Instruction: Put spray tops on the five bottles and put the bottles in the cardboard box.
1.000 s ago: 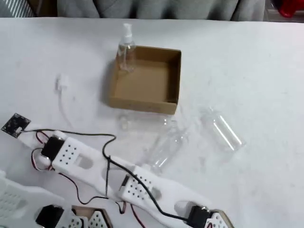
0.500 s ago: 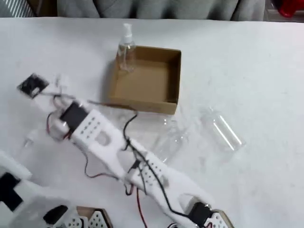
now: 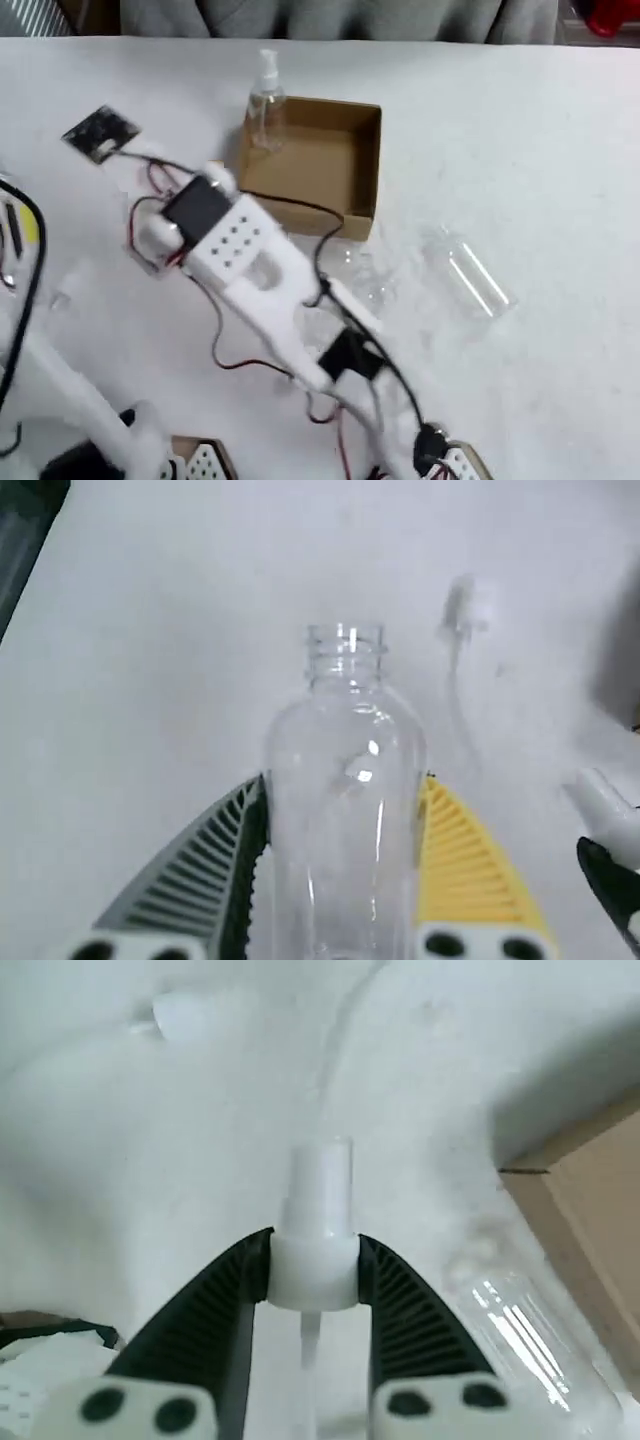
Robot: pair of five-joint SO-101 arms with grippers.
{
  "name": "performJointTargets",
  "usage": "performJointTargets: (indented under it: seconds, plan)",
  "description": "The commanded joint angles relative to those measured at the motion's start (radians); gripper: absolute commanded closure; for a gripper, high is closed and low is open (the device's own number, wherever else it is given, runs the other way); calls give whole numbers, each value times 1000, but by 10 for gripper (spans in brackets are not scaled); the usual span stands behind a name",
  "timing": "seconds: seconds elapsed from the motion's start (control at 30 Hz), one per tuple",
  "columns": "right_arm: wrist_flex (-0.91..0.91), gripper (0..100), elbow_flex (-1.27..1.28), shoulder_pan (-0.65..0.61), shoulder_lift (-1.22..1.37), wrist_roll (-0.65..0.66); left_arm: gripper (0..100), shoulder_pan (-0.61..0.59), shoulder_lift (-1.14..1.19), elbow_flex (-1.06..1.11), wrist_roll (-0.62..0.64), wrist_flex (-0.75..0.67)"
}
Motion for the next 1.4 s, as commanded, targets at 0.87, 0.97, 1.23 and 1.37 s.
performJointTargets:
  seconds: [0.87,0.97,1.23,1.37]
  plan:
    - [-348,983,1097,538,-1438,12,945,769,-693,1049,187,-582]
    - [-524,983,1215,553,-1540,12,945,788,-768,1123,189,-624]
    - [-1076,983,1433,553,-1725,6,945,806,-970,1264,344,-738]
    - [-1237,983,1435,545,-1725,5,944,806,-1087,1344,371,-806]
